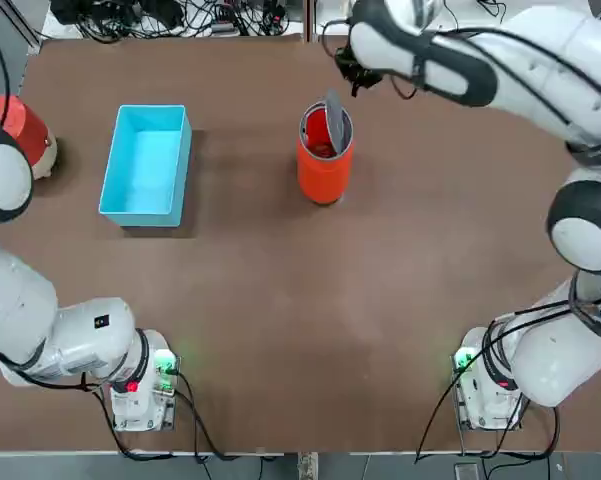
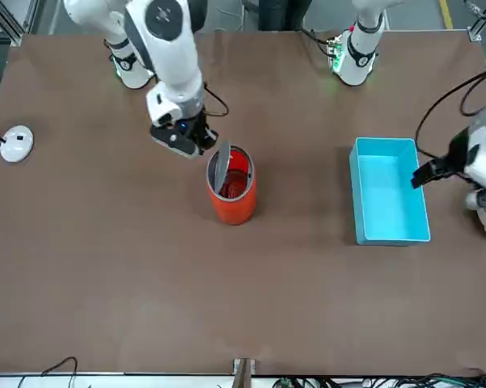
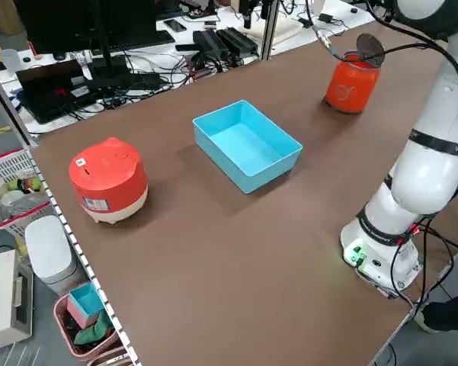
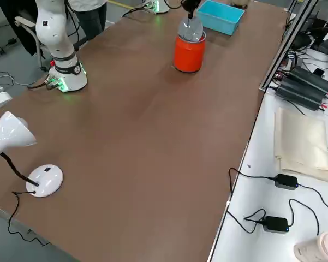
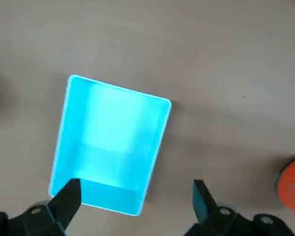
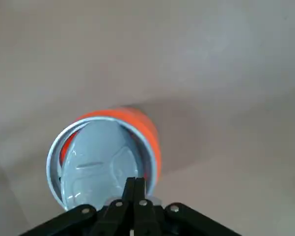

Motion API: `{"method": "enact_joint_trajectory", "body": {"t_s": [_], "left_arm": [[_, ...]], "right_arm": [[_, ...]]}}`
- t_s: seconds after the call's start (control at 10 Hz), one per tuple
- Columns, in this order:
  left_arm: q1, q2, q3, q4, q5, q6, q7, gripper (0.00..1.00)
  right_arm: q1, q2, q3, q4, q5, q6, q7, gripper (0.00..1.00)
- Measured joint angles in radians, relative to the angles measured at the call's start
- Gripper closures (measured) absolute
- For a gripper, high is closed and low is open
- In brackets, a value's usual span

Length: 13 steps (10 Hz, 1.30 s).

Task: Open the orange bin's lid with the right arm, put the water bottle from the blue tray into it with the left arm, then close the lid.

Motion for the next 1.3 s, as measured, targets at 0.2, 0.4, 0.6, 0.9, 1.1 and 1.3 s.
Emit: {"method": "enact_joint_trajectory", "body": {"t_s": [0.2,0.4,0.6,0.9,1.1,1.3], "left_arm": [[-0.041,-0.032,0.055,-0.005,-0.006,-0.004,0.088,0.0],[-0.088,-0.046,0.087,-0.01,-0.006,-0.016,0.127,0.0],[-0.096,-0.05,0.089,-0.013,-0.006,-0.018,0.151,0.0],[-0.084,-0.05,0.098,-0.013,-0.006,-0.018,0.18,0.0],[-0.071,-0.05,0.102,-0.013,-0.006,-0.018,0.181,0.0],[-0.073,-0.05,0.098,-0.013,-0.006,-0.018,0.181,0.0]], "right_arm": [[0.014,0.034,-0.002,0.0,0.0,0.04,0.032,0.97],[0.029,0.048,-0.003,0.0,-0.001,0.094,0.082,0.97],[0.045,0.084,-0.003,0.0,-0.021,0.151,0.132,0.97],[0.084,0.143,-0.004,0.0,-0.079,0.205,0.221,0.98],[0.108,0.173,-0.004,0.0,-0.127,0.233,0.29,0.98],[0.125,0.191,-0.005,0.001,-0.161,0.246,0.329,0.98]]}}
